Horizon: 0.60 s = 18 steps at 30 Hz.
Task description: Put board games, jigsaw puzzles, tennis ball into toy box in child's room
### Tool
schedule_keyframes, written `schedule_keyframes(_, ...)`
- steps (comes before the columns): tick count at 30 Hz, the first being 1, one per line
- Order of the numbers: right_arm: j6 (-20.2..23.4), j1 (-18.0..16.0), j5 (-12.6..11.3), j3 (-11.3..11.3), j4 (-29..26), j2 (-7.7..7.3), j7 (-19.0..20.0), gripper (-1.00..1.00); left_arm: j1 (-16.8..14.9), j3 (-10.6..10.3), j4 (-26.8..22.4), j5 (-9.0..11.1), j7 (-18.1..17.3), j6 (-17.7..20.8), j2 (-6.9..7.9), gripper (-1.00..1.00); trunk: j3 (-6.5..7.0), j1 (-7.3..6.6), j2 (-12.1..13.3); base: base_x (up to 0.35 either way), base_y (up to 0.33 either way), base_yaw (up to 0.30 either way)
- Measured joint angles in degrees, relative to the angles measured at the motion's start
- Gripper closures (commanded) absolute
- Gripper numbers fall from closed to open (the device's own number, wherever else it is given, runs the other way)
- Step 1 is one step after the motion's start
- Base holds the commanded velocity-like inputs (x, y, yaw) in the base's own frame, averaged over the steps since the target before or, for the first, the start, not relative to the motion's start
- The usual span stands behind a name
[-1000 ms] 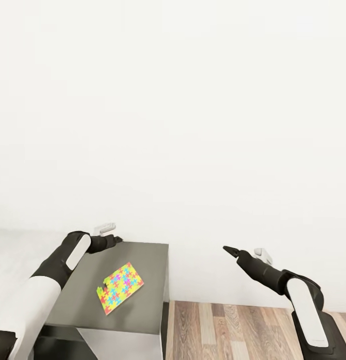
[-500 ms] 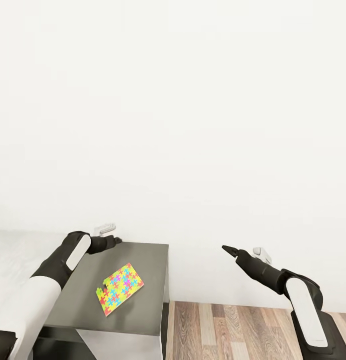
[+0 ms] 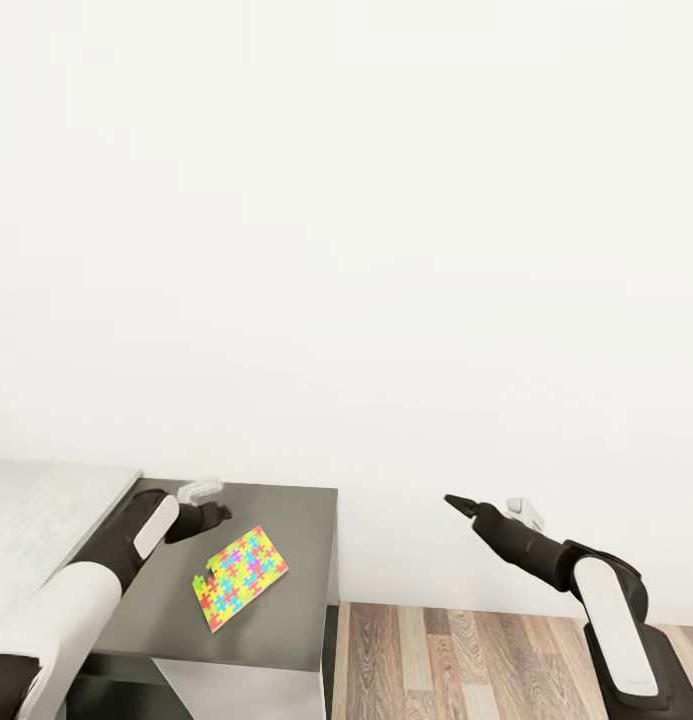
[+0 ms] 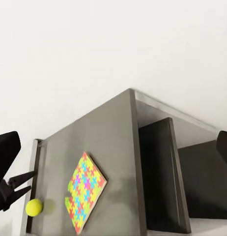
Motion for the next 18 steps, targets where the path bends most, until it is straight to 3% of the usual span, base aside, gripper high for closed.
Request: schedule_keyframes(18,-0.4,0.3,0.0,0.1,0.4,0.21,0.0,-1.0,0.0,-0.2,0.7,0.1,-0.7,-1.0,0.0,-1.0,-1.19,0.0,0.0,0.0,0.0,0.0)
